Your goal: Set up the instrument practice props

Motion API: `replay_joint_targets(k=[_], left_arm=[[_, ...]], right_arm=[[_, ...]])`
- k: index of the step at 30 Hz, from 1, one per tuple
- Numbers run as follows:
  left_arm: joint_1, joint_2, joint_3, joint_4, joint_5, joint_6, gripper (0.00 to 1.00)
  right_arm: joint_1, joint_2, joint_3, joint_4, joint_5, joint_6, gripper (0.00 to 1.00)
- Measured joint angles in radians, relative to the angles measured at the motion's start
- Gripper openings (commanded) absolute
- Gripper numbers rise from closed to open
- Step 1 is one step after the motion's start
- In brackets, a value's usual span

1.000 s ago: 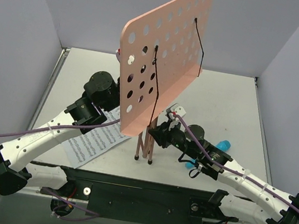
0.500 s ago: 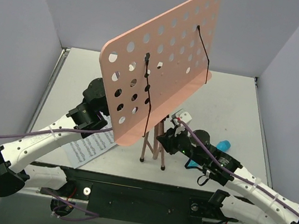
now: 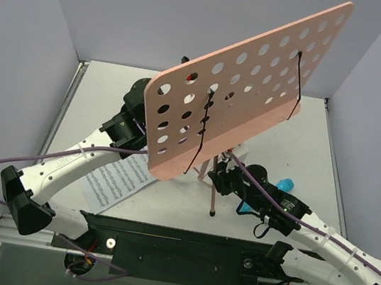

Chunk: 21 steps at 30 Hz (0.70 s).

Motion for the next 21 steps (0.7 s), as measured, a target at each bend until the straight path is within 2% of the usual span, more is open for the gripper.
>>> replay_joint_targets(k=[6,15,21], left_arm=[[0.06,0.09,0.107,-0.025,0.136,-0.006,0.0],[0.171,0.229,0.201,0.045,0.274,-0.165,0.0],[0.217,0.345,0.332,0.055,0.389,-0.231,0.0]], right_arm=[[-0.007,0.021,0.015,-0.006,0.051,0.017,0.0],[-0.021,0.037,0.049,-0.063,0.103,0.065,0.0],[-0.031,0.077,0.108,-0.113,0.119,0.119,0.0]])
